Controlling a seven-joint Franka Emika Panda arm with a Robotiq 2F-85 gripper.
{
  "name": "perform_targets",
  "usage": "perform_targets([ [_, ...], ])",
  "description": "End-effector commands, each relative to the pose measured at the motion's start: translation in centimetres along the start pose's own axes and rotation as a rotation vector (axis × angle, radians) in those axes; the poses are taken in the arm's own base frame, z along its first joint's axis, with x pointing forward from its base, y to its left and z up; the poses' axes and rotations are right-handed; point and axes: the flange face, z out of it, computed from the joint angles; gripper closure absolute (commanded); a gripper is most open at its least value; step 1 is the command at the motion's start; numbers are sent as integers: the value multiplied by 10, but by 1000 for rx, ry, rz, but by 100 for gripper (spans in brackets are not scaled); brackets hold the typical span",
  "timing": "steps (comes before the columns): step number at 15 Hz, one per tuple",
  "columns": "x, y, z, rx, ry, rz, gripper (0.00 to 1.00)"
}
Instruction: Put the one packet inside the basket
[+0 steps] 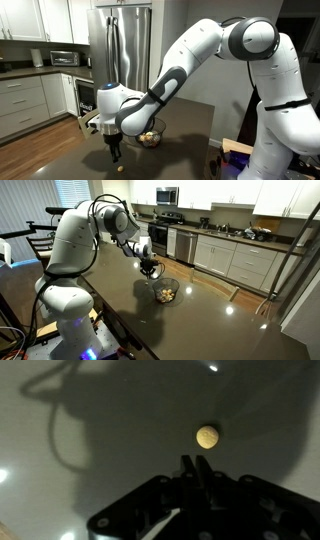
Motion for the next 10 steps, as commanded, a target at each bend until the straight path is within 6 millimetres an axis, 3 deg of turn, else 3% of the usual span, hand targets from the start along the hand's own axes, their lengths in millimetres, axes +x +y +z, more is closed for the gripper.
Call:
perform_targets([
  [1, -2, 1, -2, 7, -49, 8, 59],
  [10, -3, -6, 14, 79, -83, 27, 2],
])
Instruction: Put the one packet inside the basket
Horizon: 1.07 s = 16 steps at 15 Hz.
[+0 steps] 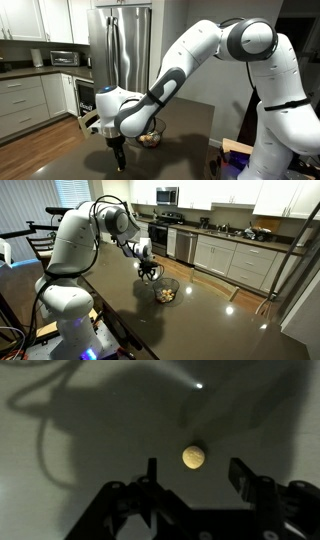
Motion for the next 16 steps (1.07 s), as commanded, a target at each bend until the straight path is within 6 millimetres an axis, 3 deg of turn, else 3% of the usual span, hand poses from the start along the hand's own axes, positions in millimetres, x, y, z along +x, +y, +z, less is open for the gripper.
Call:
perform_targets([
  [1, 2, 0, 3, 39, -14, 26, 1],
  [6, 4, -6, 12, 77, -17, 38, 0],
  [7, 4, -7, 13, 83, -15, 41, 18],
  [8, 5, -7, 13, 86, -14, 42, 26],
  [16, 4, -8, 14, 83, -11, 40, 80],
])
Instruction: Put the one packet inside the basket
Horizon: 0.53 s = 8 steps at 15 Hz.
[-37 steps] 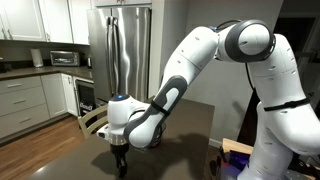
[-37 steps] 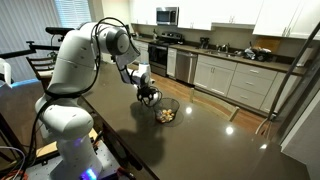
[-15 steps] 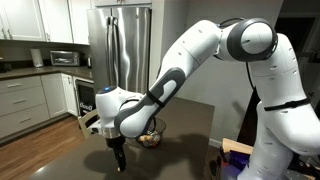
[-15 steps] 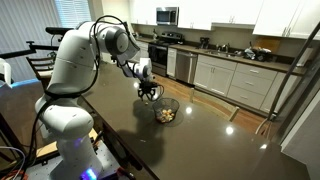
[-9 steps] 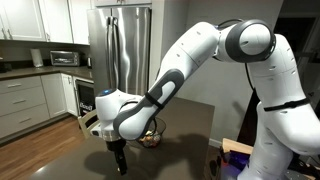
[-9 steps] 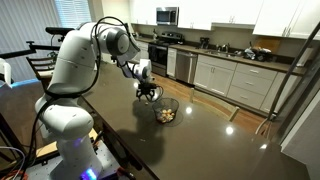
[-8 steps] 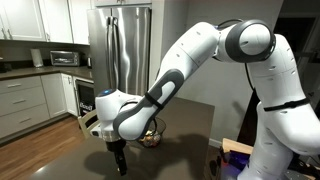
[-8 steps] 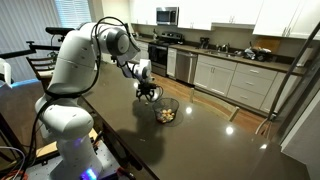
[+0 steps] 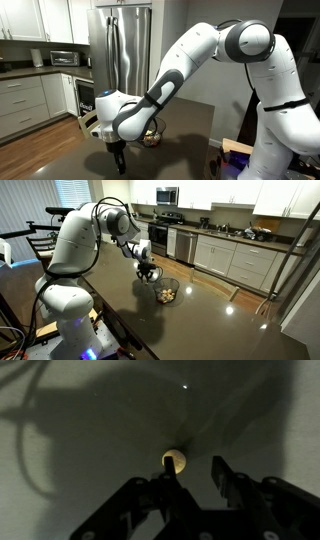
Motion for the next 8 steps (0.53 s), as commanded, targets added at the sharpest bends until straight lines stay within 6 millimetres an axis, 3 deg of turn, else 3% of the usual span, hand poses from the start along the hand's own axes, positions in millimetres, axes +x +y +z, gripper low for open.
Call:
perform_targets([
  [1, 1, 2, 1, 18, -5, 12, 86],
  [4, 1, 2, 2, 14, -6, 9, 98],
  [8, 0, 2, 4, 16, -10, 9, 98],
])
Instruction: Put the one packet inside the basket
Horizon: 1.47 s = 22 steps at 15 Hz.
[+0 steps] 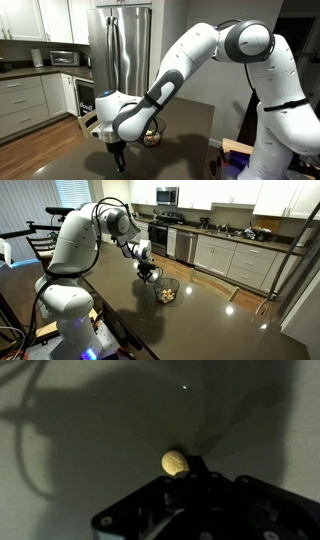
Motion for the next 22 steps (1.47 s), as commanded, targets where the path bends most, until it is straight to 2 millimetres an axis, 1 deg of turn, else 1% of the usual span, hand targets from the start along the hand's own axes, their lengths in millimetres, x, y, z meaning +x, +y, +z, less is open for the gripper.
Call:
perform_targets([
  [1, 0, 3, 2, 14, -8, 9, 96],
  [2, 0, 3, 2, 14, -9, 10, 97],
  [3, 0, 4, 1, 13, -10, 13, 71],
  [4, -1, 4, 0, 14, -10, 14, 70],
  [5, -1, 4, -2, 15, -10, 15, 65],
  [6, -1, 4, -3, 15, -10, 16, 58],
  [11, -2, 7, -22, -11, 1, 28, 27],
  [12, -1, 7, -24, -18, 4, 28, 19],
  [15, 0, 7, -21, -22, 7, 25, 2],
  [17, 0, 6, -19, -19, 1, 24, 0],
  [20, 0, 7, -22, -26, 0, 23, 0],
  [22, -1, 7, -20, -28, -3, 21, 0],
])
